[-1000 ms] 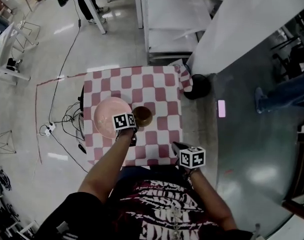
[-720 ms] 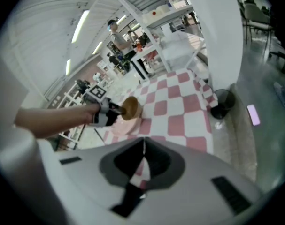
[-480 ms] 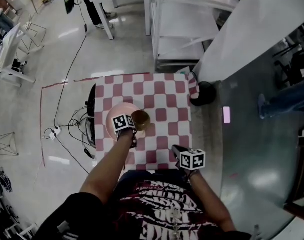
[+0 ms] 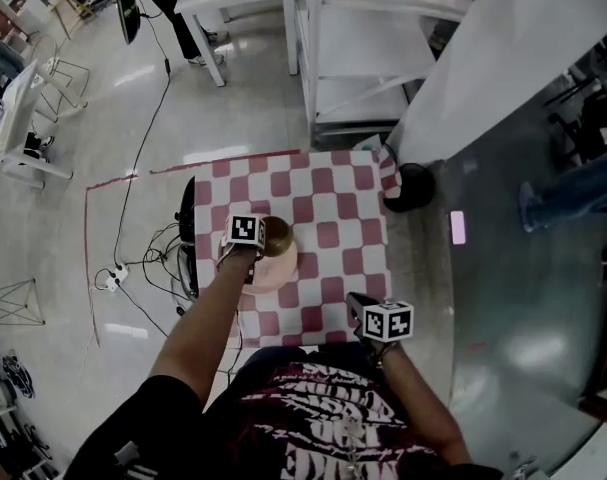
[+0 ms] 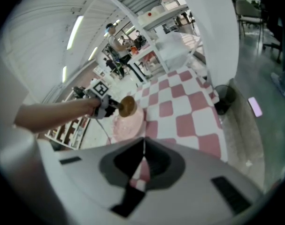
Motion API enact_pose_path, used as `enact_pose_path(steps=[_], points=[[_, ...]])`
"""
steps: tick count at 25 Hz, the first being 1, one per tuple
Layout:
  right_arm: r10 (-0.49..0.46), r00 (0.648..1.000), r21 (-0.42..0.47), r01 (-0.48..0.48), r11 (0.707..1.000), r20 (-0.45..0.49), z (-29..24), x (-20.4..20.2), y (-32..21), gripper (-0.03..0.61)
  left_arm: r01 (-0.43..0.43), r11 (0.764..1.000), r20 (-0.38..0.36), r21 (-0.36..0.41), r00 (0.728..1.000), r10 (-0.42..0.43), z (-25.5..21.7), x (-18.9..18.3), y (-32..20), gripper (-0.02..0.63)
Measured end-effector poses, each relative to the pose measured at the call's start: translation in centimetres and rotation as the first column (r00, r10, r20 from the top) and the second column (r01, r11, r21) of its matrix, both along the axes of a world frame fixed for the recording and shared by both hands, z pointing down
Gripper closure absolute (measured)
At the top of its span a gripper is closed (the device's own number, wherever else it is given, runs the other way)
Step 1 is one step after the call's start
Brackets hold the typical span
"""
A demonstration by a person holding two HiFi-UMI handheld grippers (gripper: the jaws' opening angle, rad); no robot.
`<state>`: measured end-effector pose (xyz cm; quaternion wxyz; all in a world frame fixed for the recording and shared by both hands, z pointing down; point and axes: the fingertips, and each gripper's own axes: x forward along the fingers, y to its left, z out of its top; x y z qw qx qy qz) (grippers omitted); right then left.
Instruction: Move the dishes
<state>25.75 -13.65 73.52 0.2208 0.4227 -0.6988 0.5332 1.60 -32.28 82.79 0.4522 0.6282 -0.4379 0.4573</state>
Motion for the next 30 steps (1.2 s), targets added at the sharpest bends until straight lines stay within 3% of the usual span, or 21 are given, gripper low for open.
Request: enact_pose_path(steps=[3,7,10,11,13,15,18,21,26,30], points=[[0.016,1.000,-0.007,-0.016,1.000,0.008,0.2,-0.4,0.4,0.545,-0.215,0.976,0.057,-0.015,0.975,0.216,0.5,0.2,-0.3,0.580],[0.039,0.999,-0.021,-0.039,0.999,0.003,0.3,-0.3,1.6,0.545,-0.470,0.883,0.069,0.004,0.881,0.468,1.6,1.9,-0.9,0.580],[0.064,0.998,-0.036,-0.064,0.997,-0.007,0.4,0.0,2.7,0.545,-0.590,0.805,0.104,-0.061,0.798,0.593,3.0,1.6,-0.5,0.580],[0.070,0.998,-0.039,-0.070,0.997,-0.012,0.3,0.1,2.9,0.545,-0.612,0.786,0.113,-0.083,0.778,0.618,3.4,1.4,-0.4,0.580],[0.072,0.997,-0.042,-0.073,0.996,-0.024,0.3,0.1,3.5,0.545,-0.632,0.769,0.098,-0.101,0.762,0.640,4.2,1.5,-0.4,0.580],[0.062,0.997,-0.044,-0.064,0.997,-0.041,0.3,0.0,4.0,0.545,-0.638,0.763,0.069,-0.100,0.761,0.645,4.5,2.0,-0.4,0.578],[0.042,0.998,-0.051,-0.045,0.998,-0.055,0.3,-0.4,4.7,0.545,-0.654,0.749,0.082,-0.105,0.745,0.662,4.9,1.7,-0.6,0.565],[0.027,0.998,-0.052,-0.030,0.998,-0.056,0.2,-0.8,5.0,0.545,-0.652,0.749,0.072,-0.118,0.747,0.661,5.5,1.1,-0.4,0.483],[-0.003,0.998,-0.047,0.000,0.999,-0.064,-0.1,-1.2,4.6,0.545,-0.609,0.792,0.059,-0.043,0.790,0.610,4.3,0.8,-1.3,0.428],[-0.041,0.996,-0.032,0.039,0.999,-0.082,-0.4,-2.1,3.3,0.545,-0.532,0.845,0.051,0.053,0.847,0.529,1.7,-0.4,-3.2,0.409]])
